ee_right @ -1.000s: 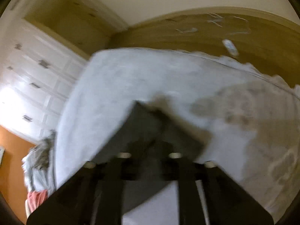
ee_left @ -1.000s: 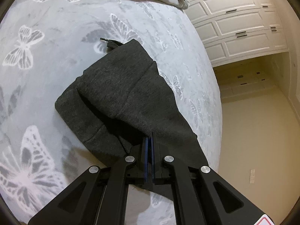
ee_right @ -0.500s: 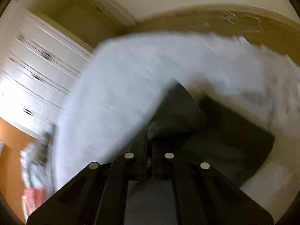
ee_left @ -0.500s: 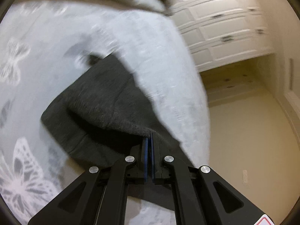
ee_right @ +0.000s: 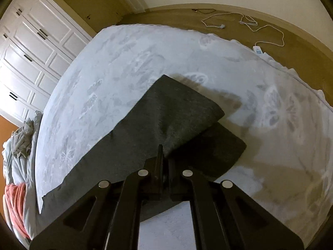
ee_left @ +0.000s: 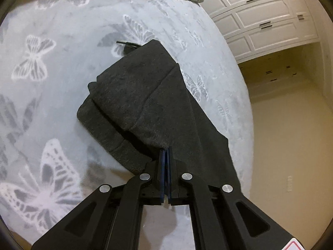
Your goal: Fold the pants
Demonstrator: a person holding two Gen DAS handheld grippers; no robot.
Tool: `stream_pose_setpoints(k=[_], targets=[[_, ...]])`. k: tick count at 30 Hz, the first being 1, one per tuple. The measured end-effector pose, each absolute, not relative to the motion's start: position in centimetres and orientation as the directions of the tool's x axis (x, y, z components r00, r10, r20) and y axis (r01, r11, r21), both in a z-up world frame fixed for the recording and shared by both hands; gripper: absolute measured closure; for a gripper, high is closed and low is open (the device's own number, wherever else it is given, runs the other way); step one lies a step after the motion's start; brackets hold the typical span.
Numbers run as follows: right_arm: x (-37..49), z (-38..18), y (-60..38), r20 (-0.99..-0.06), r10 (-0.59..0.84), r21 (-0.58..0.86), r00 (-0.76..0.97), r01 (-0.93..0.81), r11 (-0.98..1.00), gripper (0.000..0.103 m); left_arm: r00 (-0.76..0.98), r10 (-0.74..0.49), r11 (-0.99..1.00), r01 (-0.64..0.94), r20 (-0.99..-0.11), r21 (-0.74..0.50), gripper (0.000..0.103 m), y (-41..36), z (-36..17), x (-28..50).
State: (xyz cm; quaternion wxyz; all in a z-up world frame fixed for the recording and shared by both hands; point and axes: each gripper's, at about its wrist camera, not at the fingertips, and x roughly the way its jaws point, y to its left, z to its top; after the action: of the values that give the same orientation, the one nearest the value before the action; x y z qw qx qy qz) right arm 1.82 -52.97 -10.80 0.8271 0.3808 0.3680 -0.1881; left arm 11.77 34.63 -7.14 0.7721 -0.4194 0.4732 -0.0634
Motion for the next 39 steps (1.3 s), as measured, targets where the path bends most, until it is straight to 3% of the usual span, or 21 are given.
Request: stream_pose_setpoints(k=[3, 5, 8, 10, 12, 14, 15, 17, 20, 23, 24, 25, 26, 28, 31, 33, 34, 37, 38, 39], targets=[[1.2, -9.6, -52.3, -0.696, -0.034, 0.559, 0.717, 0.57, 0.602, 0.101, 0.559, -0.479, 0.648, -0.295, -0.677, -0.702, 0.103, 34.7, -6.7, 11.0], [0.2, -8.6, -52.5, -0.649, -0.029, 0.595, 0.76, 0.532, 0.603, 0.101, 0.52, -0.445, 0.677, -0.337, -0.729, -0.654, 0.103, 34.8, -7.3, 11.1], [0.6, -11.1, -53.2, -0.747, -0.024, 0.511, 0.664, 0.598, 0.617, 0.1, 0.437, -0.366, 0.716, -0.432, -0.822, -0.548, 0.103, 35.1, -8.6, 10.8], [0.1, -12.4, -54.0, -0.772, 0.013, 0.522, 0.636, 0.622, 0.584, 0.099, 0.487, -0.311, 0.715, -0.446, -0.816, -0.538, 0.103, 35.6, -7.2, 9.6], [-1.1, -10.8, -54.5, -0.752, -0.031, 0.527, 0.658, 0.63, 0.57, 0.092, 0.564, -0.249, 0.714, -0.443, -0.787, -0.543, 0.099, 36.0, -5.1, 8.3], [-2.8, -8.2, -54.4, -0.736, -0.171, 0.455, 0.655, 0.666, 0.591, 0.083, 0.638, -0.147, 0.731, -0.445, -0.756, -0.518, 0.066, 36.1, -2.7, 7.0], [-3.3, -7.2, -54.2, -0.72, -0.22, 0.426, 0.657, 0.67, 0.608, 0.08, 0.668, -0.101, 0.74, -0.445, -0.737, -0.504, 0.062, 35.9, -1.7, 6.6], [-3.9, -5.7, -53.9, -0.675, -0.271, 0.405, 0.686, 0.652, 0.641, 0.061, 0.697, -0.064, 0.765, -0.426, -0.714, -0.484, 0.061, 35.0, -0.5, 6.5], [-3.4, -5.3, -54.2, -0.645, -0.272, 0.41, 0.715, 0.623, 0.666, 0.051, 0.687, -0.061, 0.822, -0.377, -0.724, -0.427, 0.06, 31.7, 0.1, 8.2], [-0.4, -6.9, -53.9, -0.703, -0.276, 0.307, 0.655, 0.63, 0.713, 0.037, 0.657, -0.087, 0.883, -0.297, -0.749, -0.363, 0.052, 27.4, -0.1, 9.6], [0.4, -7.6, -54.1, -0.732, -0.278, 0.276, 0.622, 0.644, 0.713, 0.038, 0.646, -0.088, 0.901, -0.273, -0.758, -0.337, 0.051, 25.8, -0.3, 10.0], [1.0, -8.9, -54.3, -0.767, -0.278, 0.245, 0.579, 0.664, 0.706, 0.05, 0.638, -0.083, 0.92, -0.247, -0.766, -0.305, 0.051, 24.4, -0.4, 10.5], [1.5, -10.3, -54.6, -0.802, -0.26, 0.233, 0.537, 0.683, 0.692, 0.073, 0.628, -0.063, 0.944, -0.214, -0.776, -0.25, 0.051, 22.5, -0.6, 11.1], [1.6, -10.6, -55.3, -0.804, -0.22, 0.278, 0.553, 0.676, 0.682, 0.085, 0.622, -0.01, 0.977, -0.161, -0.783, -0.141, 0.05, 19.3, -0.9, 11.6], [-0.1, -7.6, -56.1, -0.722, -0.229, 0.379, 0.653, 0.65, 0.659, 0.086, 0.63, 0.072, 0.996, -0.081, -0.773, 0.026, 0.038, 14.7, -1.7, 12.3], [-1.2, -7.6, -56.5, -0.718, -0.245, 0.384, 0.652, 0.664, 0.642, 0.07, 0.647, 0.117, 0.992, -0.037, -0.753, 0.123, 0.031, 12.1, -2.0, 12.5], [-1.4, -8.2, -56.7, -0.741, -0.235, 0.373, 0.629, 0.677, 0.635, 0.054, 0.656, 0.128, 0.988, -0.019, -0.744, 0.153, 0.029, 11.1, -2.2, 12.6], [-2.1, -10.5, -56.6, -0.799, -0.138, 0.387, 0.585, 0.677, 0.625, 0.045, 0.652, 0.113, 0.982, 0.042, -0.749, 0.185, 0.023, 8.5, -3.0, 12.8], [-2.3, -11.1, -56.3, -0.797, -0.094, 0.41, 0.596, 0.649, 0.641, 0.031, 0.641, 0.1, 0.981, 0.064, -0.761, 0.183, 0.022, 7.8, -3.4, 13.0], [-2.4, -11.3, -56.1, -0.795, -0.083, 0.414, 0.601, 0.638, 0.649, 0.024, 0.631, 0.091, 0.98, 0.082, -0.77, 0.183, 0.022, 7.2, -3.9, 13.3]])
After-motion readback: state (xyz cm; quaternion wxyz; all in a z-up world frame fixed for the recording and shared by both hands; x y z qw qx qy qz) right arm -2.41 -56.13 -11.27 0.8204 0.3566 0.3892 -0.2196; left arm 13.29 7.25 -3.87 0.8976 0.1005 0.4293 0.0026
